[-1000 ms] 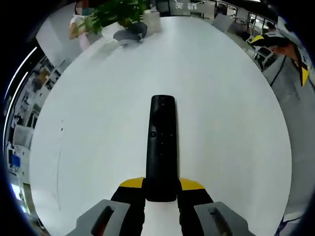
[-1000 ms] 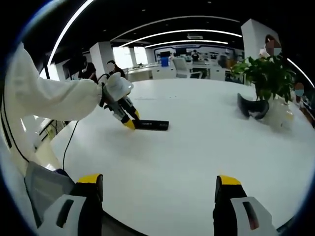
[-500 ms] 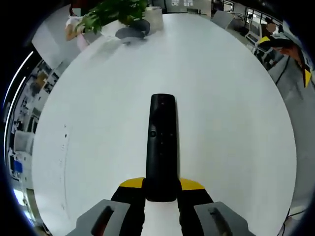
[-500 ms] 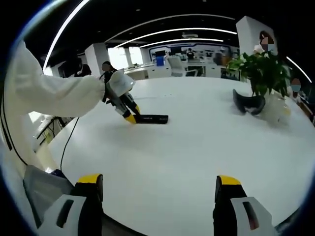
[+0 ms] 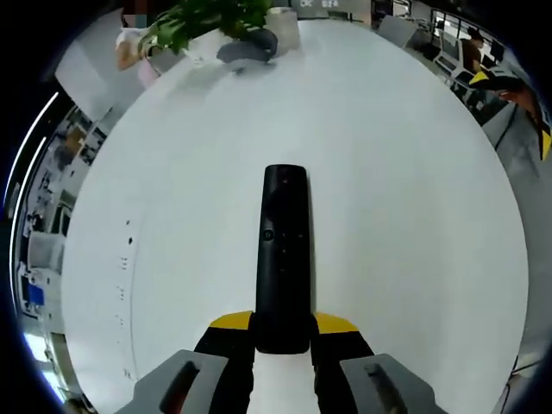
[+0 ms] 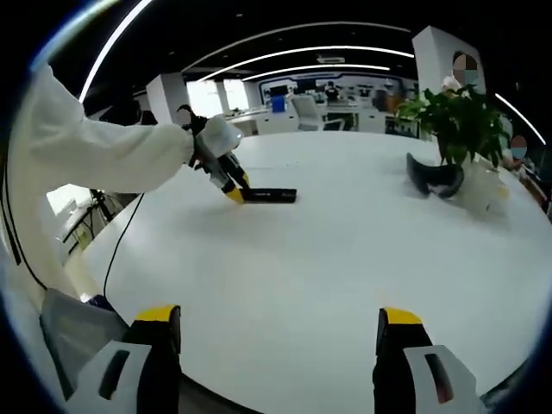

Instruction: Press the specified remote control buttons in sequence, fully releasing each button before pressing the next.

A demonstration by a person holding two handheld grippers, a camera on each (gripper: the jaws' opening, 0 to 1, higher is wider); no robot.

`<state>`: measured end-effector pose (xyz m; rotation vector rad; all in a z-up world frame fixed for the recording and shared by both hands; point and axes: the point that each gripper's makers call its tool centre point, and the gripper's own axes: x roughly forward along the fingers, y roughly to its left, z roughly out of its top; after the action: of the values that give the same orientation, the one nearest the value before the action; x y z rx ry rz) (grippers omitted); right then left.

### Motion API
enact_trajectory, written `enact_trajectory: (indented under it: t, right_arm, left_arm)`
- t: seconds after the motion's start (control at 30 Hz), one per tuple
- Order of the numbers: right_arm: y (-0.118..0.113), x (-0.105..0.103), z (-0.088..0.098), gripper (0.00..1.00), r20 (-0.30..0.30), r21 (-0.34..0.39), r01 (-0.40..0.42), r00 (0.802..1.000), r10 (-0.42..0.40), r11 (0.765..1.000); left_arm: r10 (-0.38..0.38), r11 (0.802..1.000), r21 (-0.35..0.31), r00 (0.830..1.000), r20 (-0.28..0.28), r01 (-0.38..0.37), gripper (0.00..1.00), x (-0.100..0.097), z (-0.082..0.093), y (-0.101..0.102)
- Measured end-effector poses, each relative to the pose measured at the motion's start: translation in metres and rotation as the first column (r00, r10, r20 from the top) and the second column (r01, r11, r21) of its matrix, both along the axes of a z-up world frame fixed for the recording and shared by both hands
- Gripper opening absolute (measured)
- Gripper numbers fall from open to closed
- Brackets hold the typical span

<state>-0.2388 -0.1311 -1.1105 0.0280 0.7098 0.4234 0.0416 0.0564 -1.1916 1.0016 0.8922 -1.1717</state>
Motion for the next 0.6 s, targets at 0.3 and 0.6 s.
enact_trajectory:
  t: [0.3, 0.6]
  right_arm:
    - [-0.0004, -0.0004, -0.0017, 0.94, -0.006, -0.005, 0.002, 1.000, -0.002, 1.000]
    - [0.0004, -0.0004, -0.0021, 0.94, -0.009, -0.008, 0.001, 1.000, -0.001, 1.000]
  left_arm:
    - [-0.012, 1.000, 0.015, 1.000, -0.014, 0.012, 0.24, 0.0067, -0.0030, -0.0006]
    - [0.020, 1.000, 0.000, 0.999, -0.025, -0.020, 0.25, 0.0088, -0.0042, 0.0000]
